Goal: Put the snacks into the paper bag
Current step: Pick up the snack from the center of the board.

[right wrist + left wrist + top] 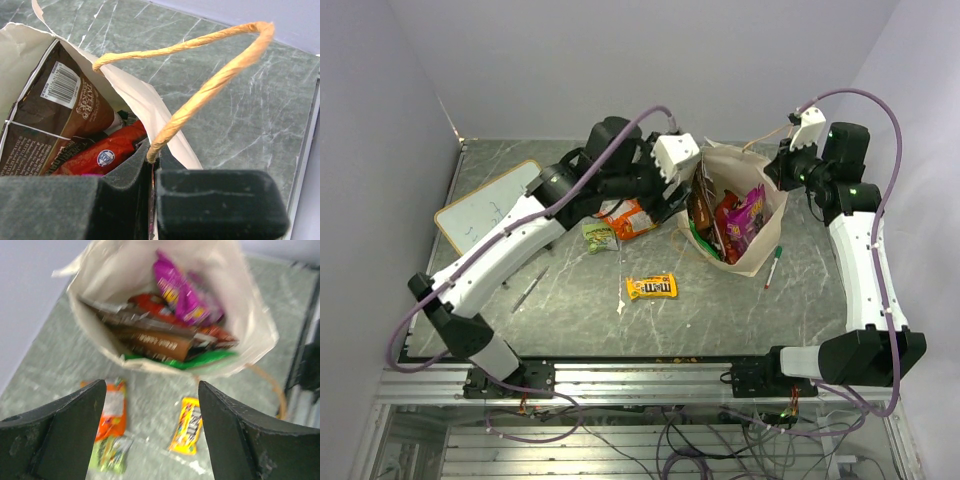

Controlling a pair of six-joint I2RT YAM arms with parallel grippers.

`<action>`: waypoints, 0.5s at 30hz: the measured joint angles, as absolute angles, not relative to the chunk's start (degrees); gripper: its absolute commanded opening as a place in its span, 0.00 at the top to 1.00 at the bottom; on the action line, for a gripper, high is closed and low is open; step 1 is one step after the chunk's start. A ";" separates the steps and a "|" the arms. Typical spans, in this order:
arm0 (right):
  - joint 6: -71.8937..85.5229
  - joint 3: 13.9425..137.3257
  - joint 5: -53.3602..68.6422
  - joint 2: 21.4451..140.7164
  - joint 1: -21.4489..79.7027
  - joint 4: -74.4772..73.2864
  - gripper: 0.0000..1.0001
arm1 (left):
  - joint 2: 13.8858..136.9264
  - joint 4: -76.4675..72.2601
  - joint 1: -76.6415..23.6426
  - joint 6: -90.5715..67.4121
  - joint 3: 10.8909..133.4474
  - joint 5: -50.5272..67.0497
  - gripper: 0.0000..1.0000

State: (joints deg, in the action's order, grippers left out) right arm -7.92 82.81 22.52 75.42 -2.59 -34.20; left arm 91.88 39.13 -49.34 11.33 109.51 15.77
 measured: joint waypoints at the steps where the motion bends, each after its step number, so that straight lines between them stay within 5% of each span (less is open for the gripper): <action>1: -8.01 82.81 22.52 75.29 -2.61 -34.30 1.00 | 90.24 39.29 -49.32 12.93 107.02 13.28 0.13; 8: -9.17 82.78 22.50 74.17 -2.61 -35.07 1.00 | 82.54 39.51 -46.68 18.04 97.34 3.99 0.11; 15: -10.11 82.78 22.50 74.15 -2.61 -35.35 1.00 | 77.91 35.75 -32.86 13.63 89.49 5.76 0.09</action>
